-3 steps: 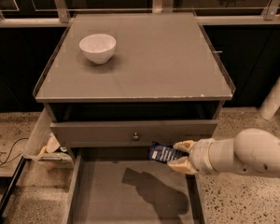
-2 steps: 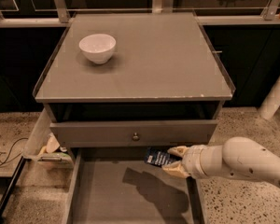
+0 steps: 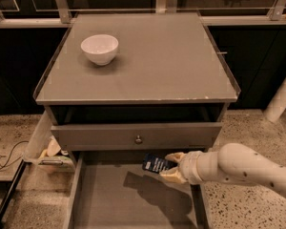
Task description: Place rxbar blueberry into middle drawer
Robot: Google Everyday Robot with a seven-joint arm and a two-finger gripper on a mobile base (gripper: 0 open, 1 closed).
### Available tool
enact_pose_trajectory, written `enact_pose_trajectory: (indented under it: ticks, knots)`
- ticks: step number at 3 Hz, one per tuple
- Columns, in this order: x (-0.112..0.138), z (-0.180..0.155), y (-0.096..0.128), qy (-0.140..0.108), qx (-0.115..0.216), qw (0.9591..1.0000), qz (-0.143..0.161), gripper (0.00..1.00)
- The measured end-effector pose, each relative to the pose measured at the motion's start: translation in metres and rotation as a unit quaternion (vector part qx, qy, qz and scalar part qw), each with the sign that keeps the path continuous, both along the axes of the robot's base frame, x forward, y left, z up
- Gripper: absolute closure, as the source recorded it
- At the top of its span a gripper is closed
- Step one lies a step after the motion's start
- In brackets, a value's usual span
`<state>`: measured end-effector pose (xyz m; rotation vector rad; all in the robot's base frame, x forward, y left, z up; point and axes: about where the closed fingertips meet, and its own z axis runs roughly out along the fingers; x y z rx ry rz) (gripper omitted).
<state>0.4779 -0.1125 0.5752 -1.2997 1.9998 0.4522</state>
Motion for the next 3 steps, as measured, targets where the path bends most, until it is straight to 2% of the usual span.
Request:
enact_pose_trajectory:
  ticks: [1, 3]
  knots:
    - [0.009, -0.054, 0.025, 0.002, 0.0, 0.9998, 0.019, 1.0]
    - [0.018, -0.128, 0.046, -0.042, 0.004, 0.9983, 0.041, 1.0]
